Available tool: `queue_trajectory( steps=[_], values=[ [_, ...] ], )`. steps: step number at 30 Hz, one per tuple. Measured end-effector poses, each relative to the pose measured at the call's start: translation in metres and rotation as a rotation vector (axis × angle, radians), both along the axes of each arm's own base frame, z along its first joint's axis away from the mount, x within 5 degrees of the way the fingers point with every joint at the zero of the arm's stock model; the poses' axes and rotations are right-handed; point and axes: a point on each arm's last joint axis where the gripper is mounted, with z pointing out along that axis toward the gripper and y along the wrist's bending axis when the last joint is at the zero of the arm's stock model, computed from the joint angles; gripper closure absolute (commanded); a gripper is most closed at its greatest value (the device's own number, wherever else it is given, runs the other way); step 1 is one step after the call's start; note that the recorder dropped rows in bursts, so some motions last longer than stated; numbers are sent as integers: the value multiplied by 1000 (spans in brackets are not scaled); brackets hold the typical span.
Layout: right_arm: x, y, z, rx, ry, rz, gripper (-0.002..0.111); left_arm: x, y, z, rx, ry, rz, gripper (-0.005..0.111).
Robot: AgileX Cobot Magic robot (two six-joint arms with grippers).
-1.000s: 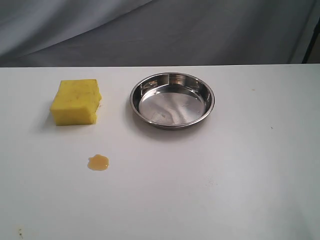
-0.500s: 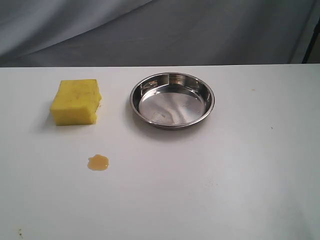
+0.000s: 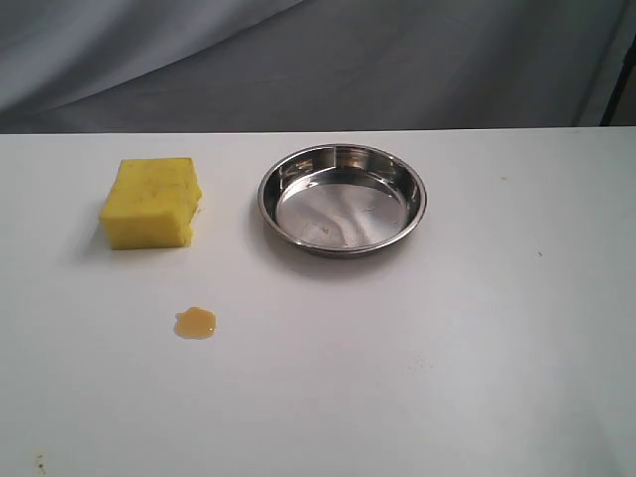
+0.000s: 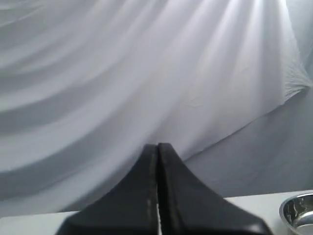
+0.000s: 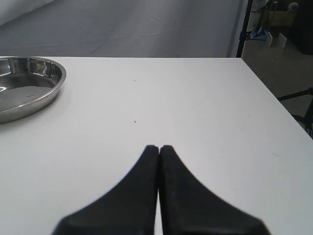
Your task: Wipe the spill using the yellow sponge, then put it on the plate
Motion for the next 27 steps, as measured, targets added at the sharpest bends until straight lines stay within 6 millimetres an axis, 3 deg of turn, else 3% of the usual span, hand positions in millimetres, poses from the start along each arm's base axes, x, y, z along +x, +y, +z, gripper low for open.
queue_trajectory(
  steps=[11,17,27],
  values=[
    [0,0,0,0,0,0,108,-6,-5,16,-182,-173,-126,107],
    [0,0,0,0,0,0,108,-17,-11,32,-257,-373,-261,107],
    [0,0,0,0,0,0,108,-19,-8,36,-336,-414,-269,107]
  ],
)
